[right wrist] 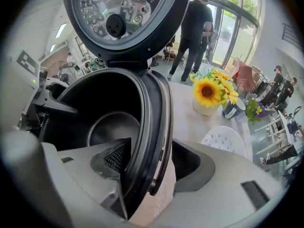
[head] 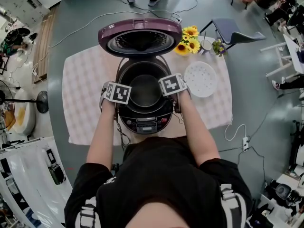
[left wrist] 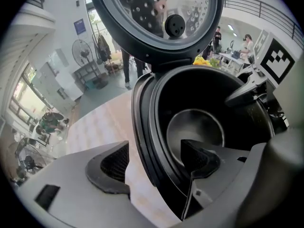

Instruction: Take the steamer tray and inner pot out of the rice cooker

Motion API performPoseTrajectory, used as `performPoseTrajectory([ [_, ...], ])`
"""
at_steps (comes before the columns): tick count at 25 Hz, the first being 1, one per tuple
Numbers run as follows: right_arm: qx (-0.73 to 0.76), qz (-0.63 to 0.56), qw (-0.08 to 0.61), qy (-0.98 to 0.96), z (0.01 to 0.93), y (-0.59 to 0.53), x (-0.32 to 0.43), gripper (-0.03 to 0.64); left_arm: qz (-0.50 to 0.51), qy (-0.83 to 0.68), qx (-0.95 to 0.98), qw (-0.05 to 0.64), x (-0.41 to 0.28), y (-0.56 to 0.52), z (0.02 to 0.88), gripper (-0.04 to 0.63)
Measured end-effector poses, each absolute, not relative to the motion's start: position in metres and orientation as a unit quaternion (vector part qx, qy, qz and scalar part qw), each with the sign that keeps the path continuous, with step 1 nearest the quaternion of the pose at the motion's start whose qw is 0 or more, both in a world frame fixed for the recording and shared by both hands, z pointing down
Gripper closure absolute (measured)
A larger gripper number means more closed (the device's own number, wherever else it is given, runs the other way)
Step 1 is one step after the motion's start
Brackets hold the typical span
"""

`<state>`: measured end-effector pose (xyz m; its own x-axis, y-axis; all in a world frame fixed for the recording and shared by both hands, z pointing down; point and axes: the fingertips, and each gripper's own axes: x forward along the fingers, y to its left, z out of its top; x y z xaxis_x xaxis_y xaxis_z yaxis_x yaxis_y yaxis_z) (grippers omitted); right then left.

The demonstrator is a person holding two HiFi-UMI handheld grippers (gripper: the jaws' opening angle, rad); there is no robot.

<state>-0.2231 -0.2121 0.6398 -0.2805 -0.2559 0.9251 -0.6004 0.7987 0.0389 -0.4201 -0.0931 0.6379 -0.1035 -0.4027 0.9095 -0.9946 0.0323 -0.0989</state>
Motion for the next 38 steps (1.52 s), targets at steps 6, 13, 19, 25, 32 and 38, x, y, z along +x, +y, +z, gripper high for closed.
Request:
performPoseTrajectory([
  [6, 0.263, 0.142, 0.525, -0.796, 0.637, -0.214, -0.237, 0.406, 0.420, -0.616, 0.558, 0.364, -0.415, -0.091, 0.636, 0.322],
  [13, 0.286, 0.129, 0.514, -0.798, 0.625, -0.216, -0.237, 0.414, 0.401, -0.642, 0.555, 0.345, -0.418, -0.092, 0.617, 0.360],
  [19, 0.313, 0.091, 0.500, -0.802, 0.608, -0.223, -0.240, 0.414, 0.403, -0.652, 0.557, 0.321, -0.417, -0.091, 0.610, 0.374],
  [25, 0.321, 0.079, 0.474, -0.816, 0.580, -0.221, -0.239, 0.423, 0.382, -0.666, 0.564, 0.305, -0.414, -0.089, 0.585, 0.388],
  [32, 0.298, 0.087, 0.435, -0.846, 0.541, -0.203, -0.243, 0.549, 0.345, -0.675, 0.586, 0.286, -0.402, -0.085, 0.546, 0.533],
  [38, 0.280, 0.132, 0.413, -0.857, 0.518, -0.183, -0.233, 0.604, 0.286, -0.692, 0.601, 0.279, -0.392, -0.078, 0.501, 0.543],
])
